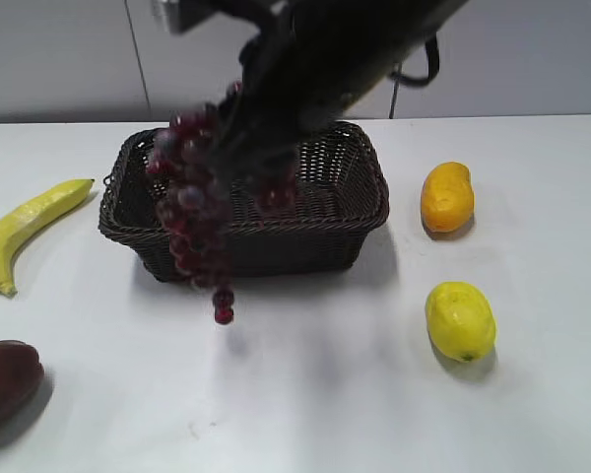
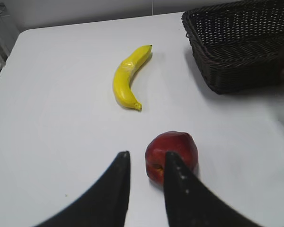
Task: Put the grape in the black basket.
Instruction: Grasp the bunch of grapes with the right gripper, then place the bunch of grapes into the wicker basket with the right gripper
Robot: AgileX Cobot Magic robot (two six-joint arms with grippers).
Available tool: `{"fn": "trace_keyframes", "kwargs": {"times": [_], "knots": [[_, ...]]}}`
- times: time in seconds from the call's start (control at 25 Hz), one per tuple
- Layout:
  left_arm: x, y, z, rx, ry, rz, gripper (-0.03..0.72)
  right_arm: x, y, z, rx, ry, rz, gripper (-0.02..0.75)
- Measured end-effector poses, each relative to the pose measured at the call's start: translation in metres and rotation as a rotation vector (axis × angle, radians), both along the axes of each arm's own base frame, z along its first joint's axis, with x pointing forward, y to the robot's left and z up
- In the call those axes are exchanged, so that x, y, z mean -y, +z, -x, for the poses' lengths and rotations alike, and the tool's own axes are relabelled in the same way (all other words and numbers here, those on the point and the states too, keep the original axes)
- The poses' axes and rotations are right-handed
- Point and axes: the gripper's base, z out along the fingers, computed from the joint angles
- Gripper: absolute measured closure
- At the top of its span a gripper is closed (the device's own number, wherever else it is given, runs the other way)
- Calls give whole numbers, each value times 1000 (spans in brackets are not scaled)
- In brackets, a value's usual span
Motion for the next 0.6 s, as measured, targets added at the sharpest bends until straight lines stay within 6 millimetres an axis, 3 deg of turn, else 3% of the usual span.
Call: {"fn": "trace_keyframes", "kwargs": {"times": [0.2,0.36,0.52,0.6], "knots": [[0,0,0,0,0,0,460,-1,48,-14,130,-25,-112,438],[0,0,0,0,0,0,460,9,64,-41,212,-98,-180,438],[0,0,0,0,0,0,460,20,46,-75,240,-179,-182,442],[0,0,0,0,0,0,460,23,26,-91,219,-206,-150,442]]}}
